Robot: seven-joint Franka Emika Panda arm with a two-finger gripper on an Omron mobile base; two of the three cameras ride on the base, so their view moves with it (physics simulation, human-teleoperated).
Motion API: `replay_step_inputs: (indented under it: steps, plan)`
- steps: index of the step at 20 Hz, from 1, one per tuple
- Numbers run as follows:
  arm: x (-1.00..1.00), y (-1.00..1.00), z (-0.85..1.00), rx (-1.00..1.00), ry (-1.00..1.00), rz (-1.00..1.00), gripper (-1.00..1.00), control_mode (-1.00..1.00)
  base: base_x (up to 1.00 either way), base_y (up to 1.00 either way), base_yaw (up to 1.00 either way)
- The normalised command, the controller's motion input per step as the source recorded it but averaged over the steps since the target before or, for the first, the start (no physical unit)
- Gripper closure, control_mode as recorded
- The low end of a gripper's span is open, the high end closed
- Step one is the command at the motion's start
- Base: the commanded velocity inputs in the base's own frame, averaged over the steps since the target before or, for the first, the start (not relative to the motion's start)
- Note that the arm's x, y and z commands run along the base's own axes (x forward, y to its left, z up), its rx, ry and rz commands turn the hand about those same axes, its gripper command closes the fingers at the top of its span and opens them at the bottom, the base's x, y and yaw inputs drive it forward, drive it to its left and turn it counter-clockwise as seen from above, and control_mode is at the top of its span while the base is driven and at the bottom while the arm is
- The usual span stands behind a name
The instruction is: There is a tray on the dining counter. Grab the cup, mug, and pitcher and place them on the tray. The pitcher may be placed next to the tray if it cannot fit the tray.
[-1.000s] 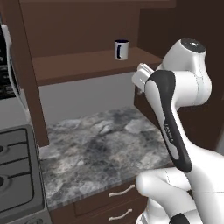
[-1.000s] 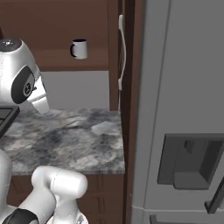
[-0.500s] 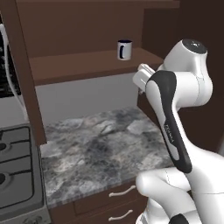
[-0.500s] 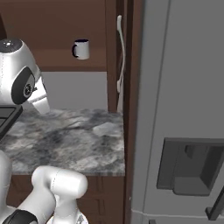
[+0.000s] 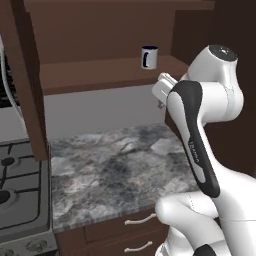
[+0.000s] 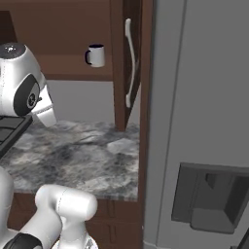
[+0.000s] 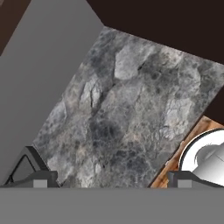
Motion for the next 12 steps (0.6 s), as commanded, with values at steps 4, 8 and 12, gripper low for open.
replay_step_inputs:
  steps: [4, 8, 12]
  plan:
    - [0.00, 0.00, 0.00, 0.00, 0.00, 0.00, -1.00, 1.00, 1.00, 0.05, -0.41]
    - [0.00, 0.00, 0.00, 0.00, 0.00, 0.00, -1.00, 1.00, 1.00, 0.09, -0.43]
    - [0.00, 0.00, 0.00, 0.00, 0.00, 0.00, -1.00, 1.00, 0.80, 0.00, -0.21]
